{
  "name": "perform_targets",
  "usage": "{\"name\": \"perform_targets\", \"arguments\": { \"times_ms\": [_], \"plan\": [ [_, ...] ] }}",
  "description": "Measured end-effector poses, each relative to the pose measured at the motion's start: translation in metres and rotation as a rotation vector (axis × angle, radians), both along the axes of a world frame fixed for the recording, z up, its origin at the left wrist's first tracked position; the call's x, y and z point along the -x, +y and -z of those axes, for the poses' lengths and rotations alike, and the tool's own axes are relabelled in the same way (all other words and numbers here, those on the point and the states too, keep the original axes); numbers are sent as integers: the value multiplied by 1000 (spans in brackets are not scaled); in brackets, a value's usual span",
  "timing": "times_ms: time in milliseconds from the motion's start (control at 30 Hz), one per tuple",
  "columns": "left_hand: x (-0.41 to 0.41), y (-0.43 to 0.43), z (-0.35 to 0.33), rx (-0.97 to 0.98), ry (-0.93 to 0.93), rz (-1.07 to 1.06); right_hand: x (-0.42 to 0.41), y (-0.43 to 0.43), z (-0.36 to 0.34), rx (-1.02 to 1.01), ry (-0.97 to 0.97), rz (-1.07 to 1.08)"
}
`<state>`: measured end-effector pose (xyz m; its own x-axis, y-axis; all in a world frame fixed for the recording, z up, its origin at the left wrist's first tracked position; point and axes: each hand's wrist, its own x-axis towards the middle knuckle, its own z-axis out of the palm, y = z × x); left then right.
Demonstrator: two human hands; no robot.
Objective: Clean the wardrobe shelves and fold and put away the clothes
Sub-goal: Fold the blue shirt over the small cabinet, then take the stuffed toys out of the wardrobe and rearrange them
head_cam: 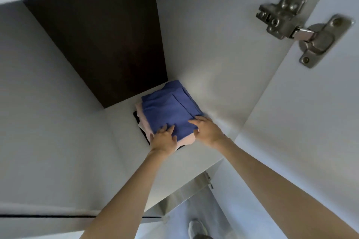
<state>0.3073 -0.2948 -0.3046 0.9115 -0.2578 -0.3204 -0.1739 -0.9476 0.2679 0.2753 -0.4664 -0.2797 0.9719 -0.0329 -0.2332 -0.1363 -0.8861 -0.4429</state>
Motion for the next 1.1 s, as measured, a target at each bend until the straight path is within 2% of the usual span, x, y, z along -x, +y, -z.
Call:
{"name": "perform_targets", "arguments": {
  "times_ms": [267,400,500,633,867,1100],
  "plan": [
    [74,-1,-55,100,-273,216,130,11,-54,-167,-215,237],
    [131,17,-78,275,-337,388,217,30,-68,-218,-306,389],
    [185,37,-93,296,-361,506,287,51,-77,-248,-336,506],
    [255,62,-112,365,-320,616,378,80,-85,-297,-335,626],
    [345,68,-121,342,-234,764,503,108,-84,-324,-306,787],
    [402,60,-96,284,-174,700,557,101,-58,-373,-226,800]
  ]
}}
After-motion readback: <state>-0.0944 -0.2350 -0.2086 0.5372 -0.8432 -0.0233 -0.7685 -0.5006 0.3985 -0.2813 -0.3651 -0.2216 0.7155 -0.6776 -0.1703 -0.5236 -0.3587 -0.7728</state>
